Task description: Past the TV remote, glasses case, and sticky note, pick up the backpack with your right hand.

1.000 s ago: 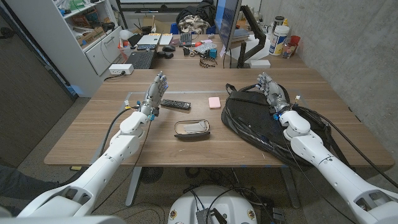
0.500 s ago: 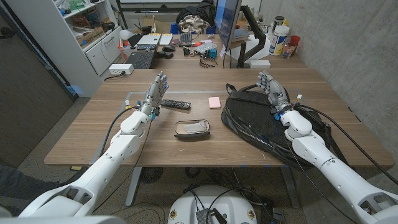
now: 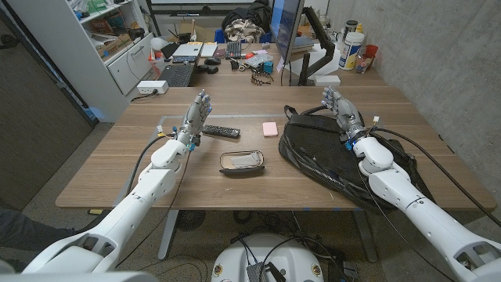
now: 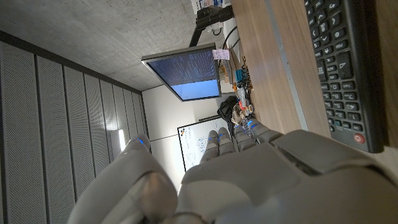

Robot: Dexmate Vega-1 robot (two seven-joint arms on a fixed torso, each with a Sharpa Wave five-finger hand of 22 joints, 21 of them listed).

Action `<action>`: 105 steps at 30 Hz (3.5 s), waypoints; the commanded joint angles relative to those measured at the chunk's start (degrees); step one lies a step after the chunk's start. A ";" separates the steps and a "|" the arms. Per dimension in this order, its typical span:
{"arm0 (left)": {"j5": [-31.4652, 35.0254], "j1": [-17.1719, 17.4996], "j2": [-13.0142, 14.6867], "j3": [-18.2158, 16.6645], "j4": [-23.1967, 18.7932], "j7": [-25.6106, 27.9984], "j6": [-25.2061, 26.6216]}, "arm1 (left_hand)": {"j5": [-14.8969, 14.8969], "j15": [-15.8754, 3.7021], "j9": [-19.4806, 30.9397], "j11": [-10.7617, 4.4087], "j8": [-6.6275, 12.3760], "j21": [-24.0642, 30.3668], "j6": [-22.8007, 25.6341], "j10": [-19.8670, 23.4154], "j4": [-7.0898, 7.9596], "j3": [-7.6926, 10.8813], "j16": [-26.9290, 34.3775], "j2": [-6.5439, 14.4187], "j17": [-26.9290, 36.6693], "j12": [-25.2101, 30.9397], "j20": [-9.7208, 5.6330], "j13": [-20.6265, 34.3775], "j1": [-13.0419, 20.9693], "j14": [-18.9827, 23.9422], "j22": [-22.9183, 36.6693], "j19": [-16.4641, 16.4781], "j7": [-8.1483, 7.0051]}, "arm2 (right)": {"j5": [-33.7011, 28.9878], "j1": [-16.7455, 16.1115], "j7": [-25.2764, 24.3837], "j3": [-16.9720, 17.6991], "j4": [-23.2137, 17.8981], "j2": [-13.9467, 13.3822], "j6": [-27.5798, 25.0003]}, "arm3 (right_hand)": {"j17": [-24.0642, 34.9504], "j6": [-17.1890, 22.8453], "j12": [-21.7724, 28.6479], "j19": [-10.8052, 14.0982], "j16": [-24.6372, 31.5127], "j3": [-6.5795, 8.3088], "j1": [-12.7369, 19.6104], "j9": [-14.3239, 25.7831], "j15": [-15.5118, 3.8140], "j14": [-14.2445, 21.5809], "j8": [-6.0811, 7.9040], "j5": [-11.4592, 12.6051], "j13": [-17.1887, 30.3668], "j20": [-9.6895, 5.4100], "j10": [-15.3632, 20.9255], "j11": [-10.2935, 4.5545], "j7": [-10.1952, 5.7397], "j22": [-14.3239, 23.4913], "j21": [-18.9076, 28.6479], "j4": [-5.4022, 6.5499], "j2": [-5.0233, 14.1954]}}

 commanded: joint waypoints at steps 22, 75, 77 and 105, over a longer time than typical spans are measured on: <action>0.92 1.51 0.59 -0.75 -2.16 2.12 -0.85 | 0.29 -0.15 0.36 -0.33 0.47 0.44 1.28 0.40 -0.38 -0.37 0.42 0.68 0.32 0.62 -0.94 0.26 0.81 0.40 0.30 -0.31 0.01 | -2.65 4.72 4.15 -2.20 0.10 -2.79 -1.14 | 0.33 0.37 -0.40 1.12 0.12 0.06 0.62 0.21 -0.12 1.20 -0.25 0.05 0.23 -0.71 0.88 -1.83 -1.62 0.28 -0.75 -0.41 0.06; 2.06 3.52 4.05 -0.60 -10.26 6.11 5.40 | 0.33 -0.17 0.39 -0.65 0.45 0.42 2.05 0.63 -0.59 -0.49 0.27 1.58 0.33 0.52 -0.66 0.27 1.50 0.58 0.30 -0.33 -0.10 | -8.59 11.39 9.86 -4.82 10.82 -2.43 11.88 | -0.04 3.56 0.03 4.77 0.29 0.99 4.63 0.29 -1.94 5.46 0.43 0.26 0.32 -0.32 4.24 -4.00 -4.26 0.24 -2.27 -4.29 -1.45; 2.03 3.56 4.09 -0.63 -10.39 6.13 5.44 | 0.32 -0.19 0.39 -0.65 0.44 0.41 2.06 0.63 -0.59 -0.50 0.29 1.60 0.33 0.52 -0.63 0.27 1.52 0.63 0.30 -0.34 -0.06 | -9.02 11.61 9.66 -4.89 11.03 -2.37 12.30 | -0.02 3.79 0.18 5.01 0.32 0.90 4.67 0.30 -1.98 5.77 0.45 0.30 0.33 -0.36 4.75 -4.25 -4.76 0.23 -2.38 -4.45 -1.77; 2.62 3.73 3.86 -0.47 -10.85 7.15 5.37 | 0.26 -0.17 0.40 -0.75 0.35 0.39 2.14 0.60 -0.65 -0.66 0.24 1.84 0.34 0.45 -0.43 0.28 1.70 0.62 0.31 -0.45 -0.11 | -21.14 16.92 5.71 -8.23 15.99 -3.26 19.28 | 0.10 3.79 0.34 7.82 0.61 0.68 5.16 0.39 -3.75 8.55 0.13 0.78 0.37 -0.52 6.32 -5.61 -6.01 0.20 -2.82 -5.34 -3.22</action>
